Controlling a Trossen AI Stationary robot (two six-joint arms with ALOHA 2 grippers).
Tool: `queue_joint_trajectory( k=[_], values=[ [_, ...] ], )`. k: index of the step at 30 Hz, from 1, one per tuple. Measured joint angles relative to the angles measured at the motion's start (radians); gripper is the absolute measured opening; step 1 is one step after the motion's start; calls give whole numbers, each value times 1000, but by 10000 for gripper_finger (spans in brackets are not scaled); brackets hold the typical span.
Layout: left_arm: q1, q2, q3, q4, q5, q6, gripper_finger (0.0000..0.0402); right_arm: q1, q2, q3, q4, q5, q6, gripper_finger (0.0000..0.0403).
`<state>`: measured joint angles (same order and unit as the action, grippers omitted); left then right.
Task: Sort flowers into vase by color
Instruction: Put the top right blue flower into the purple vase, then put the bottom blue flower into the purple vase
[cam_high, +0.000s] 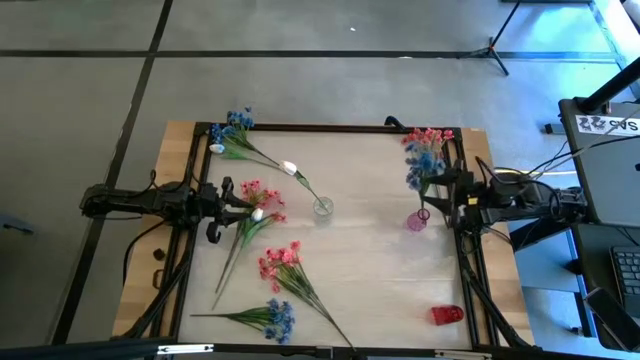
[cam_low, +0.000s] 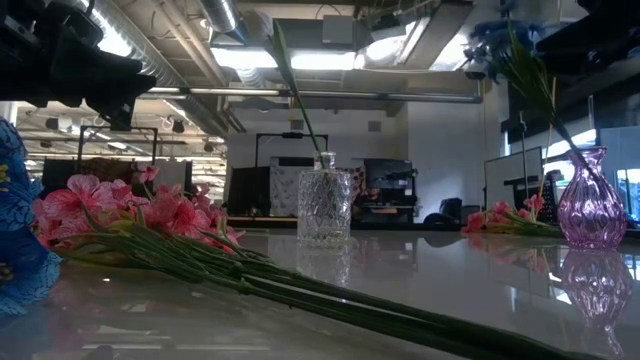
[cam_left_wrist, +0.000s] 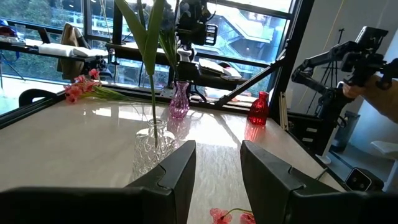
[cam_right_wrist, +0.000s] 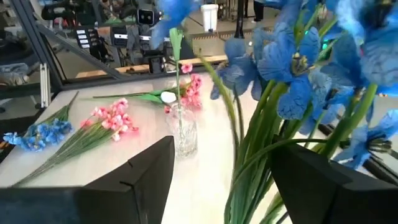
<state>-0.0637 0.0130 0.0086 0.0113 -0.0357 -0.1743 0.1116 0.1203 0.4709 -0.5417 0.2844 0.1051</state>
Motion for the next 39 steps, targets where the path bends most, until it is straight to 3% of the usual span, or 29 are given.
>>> queue_joint_trajectory(
  k=[7, 15, 22, 31, 39],
  values=[
    [0, 0, 0, 0, 0, 0, 124, 0, 52, 0, 2, -28, 177, 254],
    [0, 0, 0, 0, 0, 0, 124, 0, 50, 0, -129, -142, 441, 254],
    [0, 0, 0, 0, 0, 0, 124, 0, 50, 56, -204, -198, 487, 232],
    [0, 0, 0, 0, 0, 0, 124, 0, 50, 241, -405, -199, 493, 193],
    [0, 0, 0, 0, 0, 0, 124, 0, 50, 396, -570, -282, 544, 164]
  ],
)
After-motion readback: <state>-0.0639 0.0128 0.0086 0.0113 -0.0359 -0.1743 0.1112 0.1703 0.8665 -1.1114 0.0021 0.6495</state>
